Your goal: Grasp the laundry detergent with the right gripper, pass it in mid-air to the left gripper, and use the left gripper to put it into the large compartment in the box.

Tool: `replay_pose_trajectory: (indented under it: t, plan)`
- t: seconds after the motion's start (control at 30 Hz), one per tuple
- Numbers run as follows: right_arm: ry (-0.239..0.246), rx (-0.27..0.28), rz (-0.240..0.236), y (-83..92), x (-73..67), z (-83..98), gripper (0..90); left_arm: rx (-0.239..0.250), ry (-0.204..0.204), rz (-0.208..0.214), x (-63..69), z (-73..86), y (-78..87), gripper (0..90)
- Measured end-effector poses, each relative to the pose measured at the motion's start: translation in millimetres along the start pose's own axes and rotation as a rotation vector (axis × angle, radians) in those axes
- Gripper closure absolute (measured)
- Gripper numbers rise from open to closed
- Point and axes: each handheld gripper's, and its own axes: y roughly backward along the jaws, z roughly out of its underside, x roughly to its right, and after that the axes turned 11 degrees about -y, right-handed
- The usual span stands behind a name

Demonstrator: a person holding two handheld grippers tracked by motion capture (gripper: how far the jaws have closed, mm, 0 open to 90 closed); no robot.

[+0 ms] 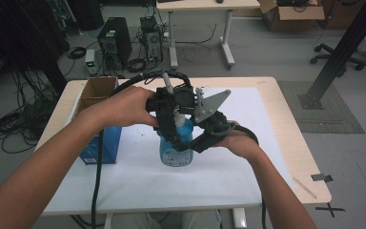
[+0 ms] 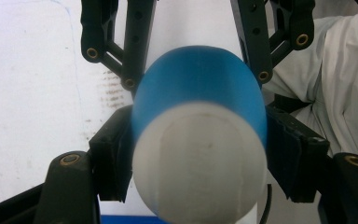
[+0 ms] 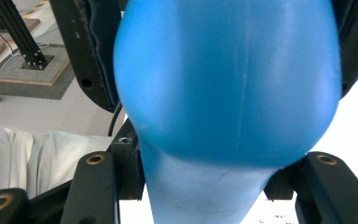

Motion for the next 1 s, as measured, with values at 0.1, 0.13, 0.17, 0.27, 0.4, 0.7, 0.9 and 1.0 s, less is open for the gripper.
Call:
replay_pose_trajectory:
  t: [0.1,0.13,0.17,0.27,0.4,0.7,0.9,1.0]
  plan:
    - [0.002,-0.002,-0.001,-0.4,0.0,0.0,44.1,0.003,0.001,-0.004,0.0,0.5,-0.1,34.5]
    - [0.004,0.0,-0.001,-0.6,-0.2,0.0,44.1,0.002,-0.007,-0.002,-1.0,0.7,0.3,35.5]
    - [0.0,-0.003,0.0,-0.5,-0.8,0.0,44.1,0.006,0.001,0.0,-0.8,1.1,0.3,36.6]
    - [0.006,-0.001,0.0,-1.0,-0.6,-0.4,44.1,0.008,0.002,0.001,-0.9,1.4,0.0,37.3]
    - [-0.003,-0.008,0.003,-0.8,-1.4,-0.3,44.1,0.005,-0.004,0.0,-1.0,1.2,-0.2,37.6]
    - [-0.002,-0.036,0.01,-1.9,-3.5,-1.8,44.0,-0.013,0.002,0.0,0.8,0.2,-1.6,38.2]
    - [-0.011,-0.034,0.02,-2.2,-5.0,-4.8,28.5,-0.014,0.013,-0.002,0.4,1.6,2.5,38.3]
    - [-0.026,-0.03,0.047,3.8,-5.7,-3.3,19.2,-0.013,0.035,-0.017,0.8,6.2,6.1,38.4]
